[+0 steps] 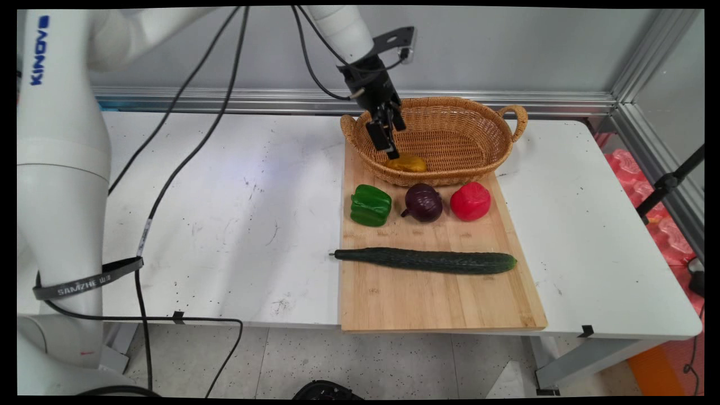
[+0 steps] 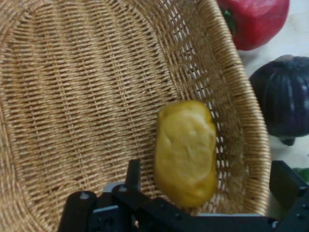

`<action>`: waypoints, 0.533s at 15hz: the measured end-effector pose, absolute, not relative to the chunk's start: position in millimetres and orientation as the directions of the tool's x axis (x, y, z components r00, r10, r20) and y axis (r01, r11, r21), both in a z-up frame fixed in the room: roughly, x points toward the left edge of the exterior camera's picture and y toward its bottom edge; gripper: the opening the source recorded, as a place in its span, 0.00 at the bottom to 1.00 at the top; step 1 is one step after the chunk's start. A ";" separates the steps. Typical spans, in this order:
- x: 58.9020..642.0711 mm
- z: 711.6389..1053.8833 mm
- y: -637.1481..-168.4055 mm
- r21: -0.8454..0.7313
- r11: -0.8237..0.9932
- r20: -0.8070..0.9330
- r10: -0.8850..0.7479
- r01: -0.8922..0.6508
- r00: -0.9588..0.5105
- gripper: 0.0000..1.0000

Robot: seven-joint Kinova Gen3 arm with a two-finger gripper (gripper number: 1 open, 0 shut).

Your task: Pick up the potato from the vegetable basket

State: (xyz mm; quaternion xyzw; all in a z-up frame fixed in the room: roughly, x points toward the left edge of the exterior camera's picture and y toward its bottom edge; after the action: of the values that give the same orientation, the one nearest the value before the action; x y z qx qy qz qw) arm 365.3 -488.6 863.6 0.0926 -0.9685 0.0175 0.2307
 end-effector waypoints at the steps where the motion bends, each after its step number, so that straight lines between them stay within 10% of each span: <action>1: 363.1 858.4 -492.8 0.013 0.983 0.448 -0.167 -0.181 -0.878 1.00; 8: 350.6 829.5 -516.1 0.021 0.988 0.435 -0.146 -0.153 -0.888 1.00</action>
State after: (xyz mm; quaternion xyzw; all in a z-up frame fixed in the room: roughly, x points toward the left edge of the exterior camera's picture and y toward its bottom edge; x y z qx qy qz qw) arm 350.6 -516.1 829.5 0.0769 -0.9717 0.0069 0.2233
